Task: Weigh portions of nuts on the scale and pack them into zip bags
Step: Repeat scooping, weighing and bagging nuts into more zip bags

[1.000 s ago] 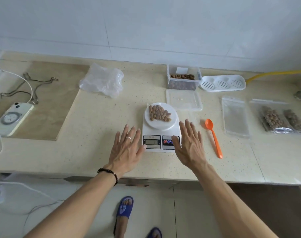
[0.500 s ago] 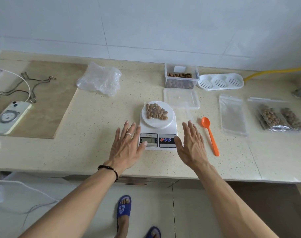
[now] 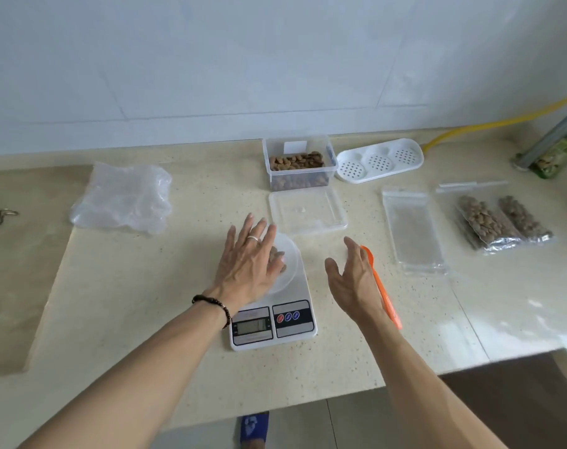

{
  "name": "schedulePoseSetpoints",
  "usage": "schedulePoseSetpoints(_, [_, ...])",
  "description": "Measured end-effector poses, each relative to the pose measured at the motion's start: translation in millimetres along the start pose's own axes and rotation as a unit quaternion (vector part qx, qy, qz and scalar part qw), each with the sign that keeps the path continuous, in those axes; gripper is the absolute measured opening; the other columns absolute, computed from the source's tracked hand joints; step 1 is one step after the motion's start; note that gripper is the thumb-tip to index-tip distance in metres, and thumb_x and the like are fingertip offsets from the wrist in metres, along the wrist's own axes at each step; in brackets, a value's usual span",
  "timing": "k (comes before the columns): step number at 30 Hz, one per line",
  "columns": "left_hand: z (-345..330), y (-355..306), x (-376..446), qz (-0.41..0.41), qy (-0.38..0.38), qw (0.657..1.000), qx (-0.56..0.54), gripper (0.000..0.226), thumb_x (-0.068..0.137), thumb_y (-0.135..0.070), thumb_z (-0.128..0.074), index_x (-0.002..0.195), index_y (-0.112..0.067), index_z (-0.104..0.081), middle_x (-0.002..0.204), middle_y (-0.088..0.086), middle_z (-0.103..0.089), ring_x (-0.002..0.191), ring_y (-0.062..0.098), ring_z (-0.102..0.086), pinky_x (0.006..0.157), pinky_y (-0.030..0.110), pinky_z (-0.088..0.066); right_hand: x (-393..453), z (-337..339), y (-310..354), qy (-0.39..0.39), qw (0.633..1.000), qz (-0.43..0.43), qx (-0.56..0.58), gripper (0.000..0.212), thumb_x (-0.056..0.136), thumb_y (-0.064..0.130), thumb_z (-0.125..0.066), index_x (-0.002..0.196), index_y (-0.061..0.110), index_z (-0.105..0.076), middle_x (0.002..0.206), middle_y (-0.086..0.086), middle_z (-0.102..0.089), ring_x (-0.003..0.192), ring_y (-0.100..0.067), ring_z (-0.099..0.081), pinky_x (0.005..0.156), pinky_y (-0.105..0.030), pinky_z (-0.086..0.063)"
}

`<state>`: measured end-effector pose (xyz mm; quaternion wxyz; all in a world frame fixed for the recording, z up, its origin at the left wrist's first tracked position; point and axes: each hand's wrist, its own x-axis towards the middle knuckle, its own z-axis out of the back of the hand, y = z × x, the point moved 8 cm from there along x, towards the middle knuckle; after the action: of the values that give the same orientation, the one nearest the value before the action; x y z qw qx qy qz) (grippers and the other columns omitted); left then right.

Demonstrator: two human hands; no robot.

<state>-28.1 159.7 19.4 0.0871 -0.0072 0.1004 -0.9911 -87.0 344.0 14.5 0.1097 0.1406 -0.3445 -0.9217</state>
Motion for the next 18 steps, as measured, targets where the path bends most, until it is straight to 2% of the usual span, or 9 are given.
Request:
schedulePoseSetpoints(3, [-10.2, -7.3, 31.0, -0.02, 0.034, 0.999, 0.007, 0.065, 0.101, -0.047, -0.033, 0.154, -0.013, -0.018, 0.16, 0.009, -0.02, 0.15, 0.028, -0.004, 0.12, 0.051, -0.006, 16.1, -3.9, -2.8, -0.005, 0.999, -0.031, 0.029, 0.059, 0.098, 0.026, -0.051, 0.15, 0.013, -0.026, 0.147, -0.014, -0.039, 0.132, -0.028, -0.04, 0.104, -0.04, -0.038])
schedulePoseSetpoints(6, [-23.4, -14.1, 54.4, -0.038, 0.069, 0.997, 0.01, 0.066, 0.101, -0.049, -0.031, 0.154, -0.015, -0.013, 0.161, 0.007, -0.018, 0.15, 0.026, -0.003, 0.119, 0.051, -0.003, 29.9, -7.8, -14.0, -0.014, 0.985, -0.112, 0.128, 0.062, 0.094, 0.023, -0.057, 0.149, 0.016, -0.029, 0.143, -0.009, -0.045, 0.122, -0.025, -0.051, 0.096, -0.036, -0.046])
schedulePoseSetpoints(8, [-29.3, -18.7, 63.6, -0.05, 0.088, 0.995, 0.007, 0.067, 0.101, -0.048, -0.032, 0.155, -0.016, -0.009, 0.161, 0.006, -0.018, 0.15, 0.025, -0.004, 0.119, 0.052, -0.003, 36.3, -9.2, -22.1, -0.019, 0.964, -0.17, 0.205, 0.063, 0.09, 0.017, -0.062, 0.147, 0.019, -0.034, 0.131, -0.003, -0.055, 0.11, -0.021, -0.058, 0.089, -0.037, -0.053])
schedulePoseSetpoints(10, [-27.6, -24.2, 71.1, -0.063, 0.087, 0.994, -0.013, 0.068, 0.1, -0.048, -0.034, 0.155, -0.016, -0.009, 0.16, 0.008, -0.021, 0.149, 0.024, -0.011, 0.12, 0.051, -0.008, 43.1, -8.3, -23.2, -0.014, 0.948, -0.181, 0.262, 0.062, 0.085, 0.008, -0.064, 0.142, 0.017, -0.042, 0.111, -0.002, -0.065, 0.095, -0.018, -0.064, 0.079, -0.034, -0.057])
schedulePoseSetpoints(12, [-18.3, -28.0, 79.9, -0.067, 0.076, 0.994, -0.046, 0.067, 0.1, -0.046, -0.037, 0.154, -0.014, -0.014, 0.154, 0.011, -0.033, 0.142, 0.026, -0.03, 0.116, 0.047, -0.021, 49.5, -2.3, -12.5, 0.001, 0.944, -0.156, 0.292, 0.056, 0.084, 0.002, -0.064, 0.137, 0.015, -0.048, 0.097, -0.002, -0.071, 0.086, -0.017, -0.067, 0.071, -0.029, -0.055])
schedulePoseSetpoints(14, [-1.8, -27.0, 90.2, -0.048, 0.06, 0.991, -0.111, 0.061, 0.1, -0.04, -0.041, 0.15, -0.011, -0.025, 0.141, 0.015, -0.046, 0.126, 0.031, -0.048, 0.104, 0.045, -0.037, 55.8, 8.9, 5.0, 0.008, 0.945, -0.121, 0.305, 0.049, 0.084, -0.003, -0.062, 0.129, 0.014, -0.056, 0.091, -0.001, -0.074, 0.081, -0.013, -0.067, 0.067, -0.025, -0.052])
schedulePoseSetpoints(16, [20.7, -18.3, 99.6, -0.008, 0.026, 0.975, -0.22, 0.049, 0.098, -0.033, -0.048, 0.141, -0.01, -0.041, 0.121, 0.013, -0.054, 0.11, 0.029, -0.055, 0.094, 0.041, -0.045, 62.0, 23.5, 25.2, 0.004, 0.947, -0.085, 0.309, 0.042, 0.083, -0.007, -0.059, 0.12, 0.013, -0.062, 0.087, -0.001, -0.074, 0.075, -0.007, -0.065, 0.062, -0.02, -0.05])
schedulePoseSetpoints(18, [45.5, -6.9, 105.0, 0.015, -0.021, 0.951, -0.307, 0.034, 0.096, -0.029, -0.056, 0.125, -0.012, -0.057, 0.101, 0.004, -0.059, 0.094, 0.02, -0.058, 0.083, 0.031, -0.048, 66.9, 38.2, 42.4, -0.006, 0.951, -0.057, 0.305, 0.038, 0.083, -0.008, -0.057, 0.111, 0.015, -0.066, 0.085, -0.002, -0.074, 0.07, -0.004, -0.062, 0.057, -0.016, -0.047])
